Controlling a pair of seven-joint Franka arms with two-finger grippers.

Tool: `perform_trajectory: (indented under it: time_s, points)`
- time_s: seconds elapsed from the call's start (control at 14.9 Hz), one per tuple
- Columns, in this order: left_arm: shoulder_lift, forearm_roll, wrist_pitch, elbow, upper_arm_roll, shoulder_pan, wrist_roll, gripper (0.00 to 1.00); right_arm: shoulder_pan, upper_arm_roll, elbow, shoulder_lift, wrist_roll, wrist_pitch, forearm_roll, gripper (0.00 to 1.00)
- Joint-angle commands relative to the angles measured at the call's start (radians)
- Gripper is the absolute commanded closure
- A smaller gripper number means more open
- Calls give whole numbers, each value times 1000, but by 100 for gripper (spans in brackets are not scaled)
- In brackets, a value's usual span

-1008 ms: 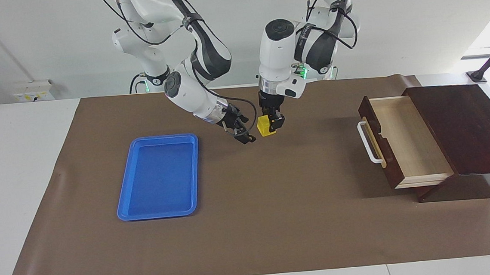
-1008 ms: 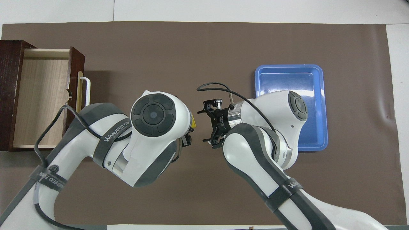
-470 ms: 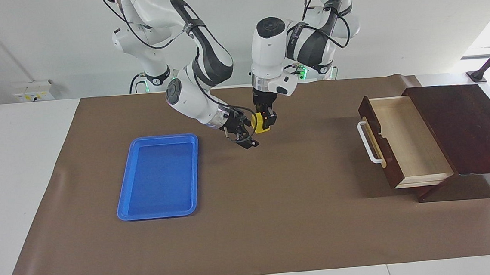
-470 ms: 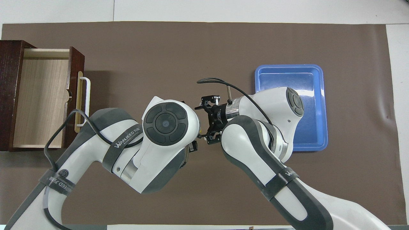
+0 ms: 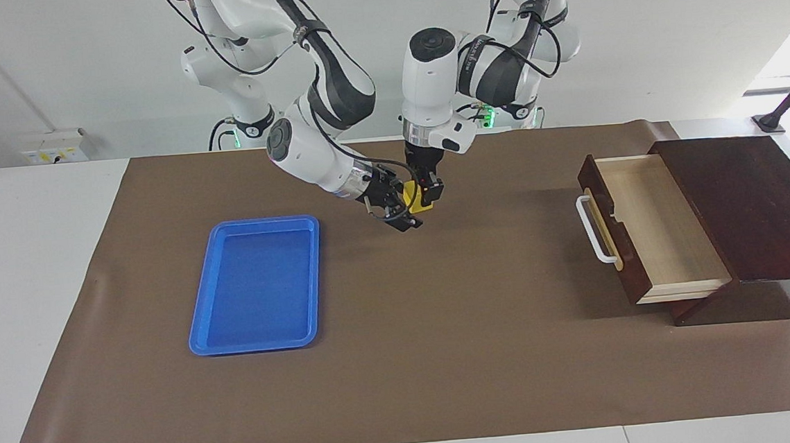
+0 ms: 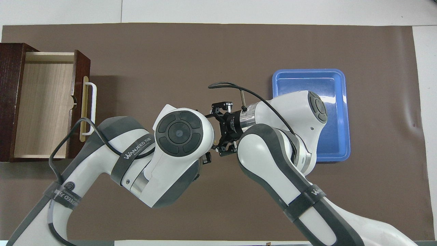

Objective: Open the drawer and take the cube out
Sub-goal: 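Grasp the yellow cube with the right gripper from the left gripper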

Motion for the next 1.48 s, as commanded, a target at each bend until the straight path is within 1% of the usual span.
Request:
perform_trajectory:
  time_s: [0.0, 0.67, 0.74, 0.81, 0.87, 0.94, 1.01, 1.41]
  points:
    - [-17, -8, -9, -17, 17, -17, -2, 100, 0, 1, -14, -22, 17, -11, 19, 0]
    - [-17, -8, -9, -17, 17, -11, 2, 100, 0, 1, -34, -30, 8, -4, 19, 0]
    - [-17, -8, -9, -17, 17, -11, 2, 100, 1, 1, -34, -30, 8, -4, 19, 2]
    - [-17, -8, -9, -17, 17, -11, 2, 100, 3, 1, -34, -30, 10, -2, 19, 12]
    - [-17, -8, -9, -17, 17, -11, 2, 100, 17, 1, -34, -30, 13, -2, 19, 31]
    - [-17, -8, -9, -17, 17, -11, 4, 100, 23, 1, -34, -30, 13, 4, 19, 73]
    - [-17, -8, -7, -17, 17, -11, 4, 100, 27, 1, -34, -30, 14, 4, 19, 100]
    - [-17, -8, -9, -17, 17, -9, 4, 100, 29, 1, -19, -25, 22, 1, 19, 100]
